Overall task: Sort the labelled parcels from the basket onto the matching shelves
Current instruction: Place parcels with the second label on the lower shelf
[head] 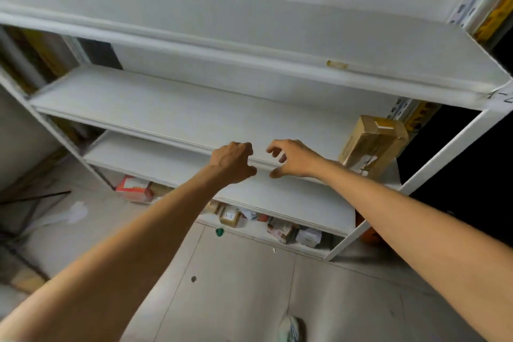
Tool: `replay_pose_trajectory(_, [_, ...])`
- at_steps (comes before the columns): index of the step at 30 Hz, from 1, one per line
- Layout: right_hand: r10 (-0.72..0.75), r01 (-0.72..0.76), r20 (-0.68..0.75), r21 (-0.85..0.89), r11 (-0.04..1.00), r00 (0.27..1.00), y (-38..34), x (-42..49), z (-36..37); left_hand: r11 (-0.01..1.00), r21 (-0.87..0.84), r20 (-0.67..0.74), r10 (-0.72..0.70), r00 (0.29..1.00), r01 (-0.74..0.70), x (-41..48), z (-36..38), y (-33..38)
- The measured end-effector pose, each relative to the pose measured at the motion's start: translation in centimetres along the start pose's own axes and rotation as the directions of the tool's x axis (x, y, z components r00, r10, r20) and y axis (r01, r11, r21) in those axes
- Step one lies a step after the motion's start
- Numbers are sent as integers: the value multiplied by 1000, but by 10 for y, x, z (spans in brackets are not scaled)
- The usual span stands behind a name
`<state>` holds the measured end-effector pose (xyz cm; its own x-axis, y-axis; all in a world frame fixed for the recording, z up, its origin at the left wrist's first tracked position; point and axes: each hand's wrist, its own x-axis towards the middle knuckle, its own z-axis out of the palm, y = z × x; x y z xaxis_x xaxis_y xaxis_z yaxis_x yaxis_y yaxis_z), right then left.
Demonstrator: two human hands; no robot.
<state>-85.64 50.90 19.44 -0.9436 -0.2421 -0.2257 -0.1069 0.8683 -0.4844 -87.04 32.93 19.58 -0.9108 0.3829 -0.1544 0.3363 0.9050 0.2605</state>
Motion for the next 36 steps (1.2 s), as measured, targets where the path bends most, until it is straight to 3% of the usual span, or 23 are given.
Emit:
replay_pose_trajectory(7, [-309,320,122,-75,945,943,-135,40,40,939,-69,-67,-340,938,336,-108,-24,-107])
replay_pose_trajectory(10, [-434,460,209,-95,883,876,-189,50,58,867,-121,-110,-496,861,484,-155,-33,-139])
replay_pose_trajectory(14, [-608,659,298,-110,744,736,-264,53,89,726,-234,-159,-685,711,647,-225,-38,-162])
replay_pose_trajectory(20, [-806,887,416,-4,462,422,-357,17,153,410,-292,-113,-912,395,864,-345,-26,-162])
replay_pose_trajectory(22, [-816,959,547,79,272,186,-401,-37,200,174,-339,-79,-985,156,925,-423,-1,-140])
replay_pose_trajectory(24, [-795,979,604,129,160,50,-419,-71,225,49,-365,-78,-997,21,930,-466,21,-129])
replay_pose_trajectory(27, [-806,982,591,138,132,25,-424,-72,241,53,-404,-72,-997,26,913,-475,24,-126])
replay_pose_trajectory(29, [-807,983,590,170,73,-42,-431,-83,252,29,-426,-70,-998,-1,904,-489,27,-117])
replay_pose_trajectory(32, [-705,958,663,275,-82,-251,-450,-151,290,-182,-485,20,-980,-198,855,-547,58,-75])
replay_pose_trajectory(36, [-613,896,665,400,-192,-428,-473,-227,327,-361,-519,54,-918,-392,775,-609,87,-34])
